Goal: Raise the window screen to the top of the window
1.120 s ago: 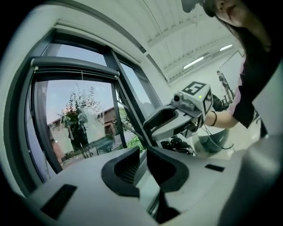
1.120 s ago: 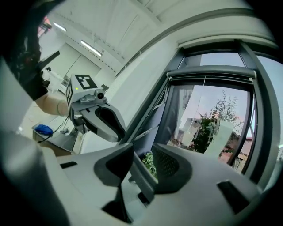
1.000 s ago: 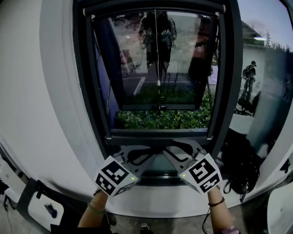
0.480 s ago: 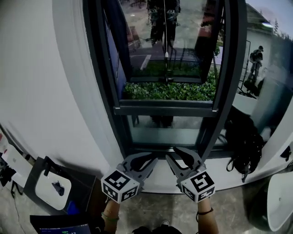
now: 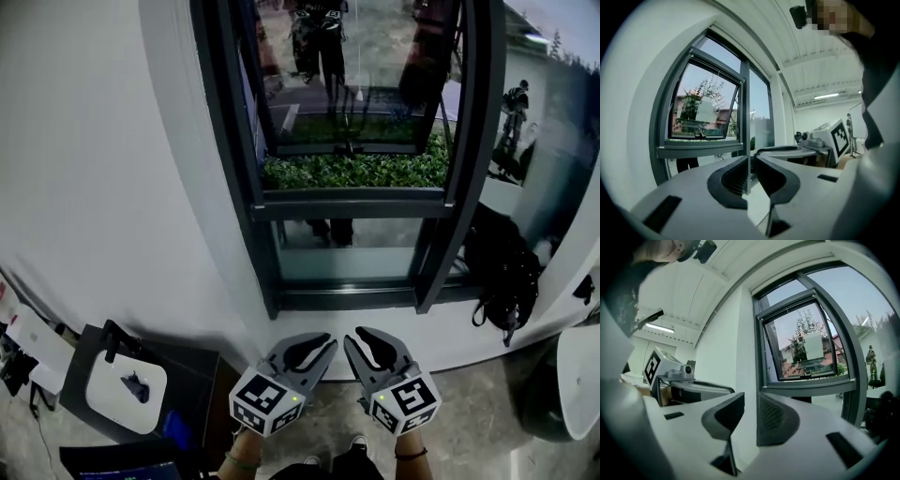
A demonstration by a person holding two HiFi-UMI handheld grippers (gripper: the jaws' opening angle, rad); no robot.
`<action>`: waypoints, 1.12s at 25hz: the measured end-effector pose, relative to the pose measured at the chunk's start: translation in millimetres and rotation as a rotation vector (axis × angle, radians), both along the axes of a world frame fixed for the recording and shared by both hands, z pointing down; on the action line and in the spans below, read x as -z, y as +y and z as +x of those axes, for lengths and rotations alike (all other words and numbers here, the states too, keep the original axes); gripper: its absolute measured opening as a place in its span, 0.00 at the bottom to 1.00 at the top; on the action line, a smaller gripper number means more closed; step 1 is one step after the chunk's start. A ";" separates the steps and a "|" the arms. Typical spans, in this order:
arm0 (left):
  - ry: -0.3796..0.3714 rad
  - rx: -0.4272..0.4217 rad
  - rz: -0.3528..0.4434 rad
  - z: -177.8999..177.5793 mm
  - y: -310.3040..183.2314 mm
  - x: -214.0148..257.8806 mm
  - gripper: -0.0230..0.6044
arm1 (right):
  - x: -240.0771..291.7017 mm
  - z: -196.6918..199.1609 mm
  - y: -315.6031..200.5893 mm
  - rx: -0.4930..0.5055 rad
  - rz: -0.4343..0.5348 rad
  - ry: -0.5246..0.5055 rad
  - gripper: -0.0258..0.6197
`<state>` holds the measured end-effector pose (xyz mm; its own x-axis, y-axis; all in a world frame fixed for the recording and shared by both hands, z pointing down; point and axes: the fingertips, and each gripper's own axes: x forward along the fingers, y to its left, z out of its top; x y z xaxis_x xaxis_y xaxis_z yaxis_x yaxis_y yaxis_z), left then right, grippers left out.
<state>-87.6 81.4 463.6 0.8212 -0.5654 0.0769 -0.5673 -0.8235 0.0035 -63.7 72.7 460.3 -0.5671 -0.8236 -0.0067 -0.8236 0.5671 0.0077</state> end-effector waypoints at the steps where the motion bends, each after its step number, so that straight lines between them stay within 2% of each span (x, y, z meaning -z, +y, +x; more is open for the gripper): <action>1: 0.000 -0.005 -0.006 -5.4 5.1 -3.8 0.12 | -1.9 -4.2 5.6 -0.011 -0.005 -0.002 0.19; 7: 0.028 -0.012 -0.028 -24.7 29.1 -12.2 0.12 | -6.3 -9.8 31.8 -0.059 -0.030 -0.026 0.18; 11: 0.036 0.022 -0.013 -25.6 39.8 -11.1 0.12 | -4.7 -7.5 43.6 -0.052 -0.032 -0.016 0.18; 14: 0.062 0.057 -0.014 -22.0 47.3 -11.8 0.12 | -5.7 -2.0 52.6 -0.041 -0.034 -0.012 0.18; 20: 0.108 0.073 -0.069 -6.3 72.7 -13.9 0.12 | -6.4 14.0 74.5 -0.018 -0.049 -0.004 0.18; 28: 0.093 0.126 -0.078 11.0 95.7 -25.0 0.12 | -15.9 26.4 99.7 0.019 -0.065 0.005 0.16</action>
<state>-76.7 177.1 488.6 0.7500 -0.6594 0.0520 -0.6602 -0.7412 0.1218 -37.3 172.4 476.2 -0.5829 -0.8111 0.0490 -0.8125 0.5824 -0.0257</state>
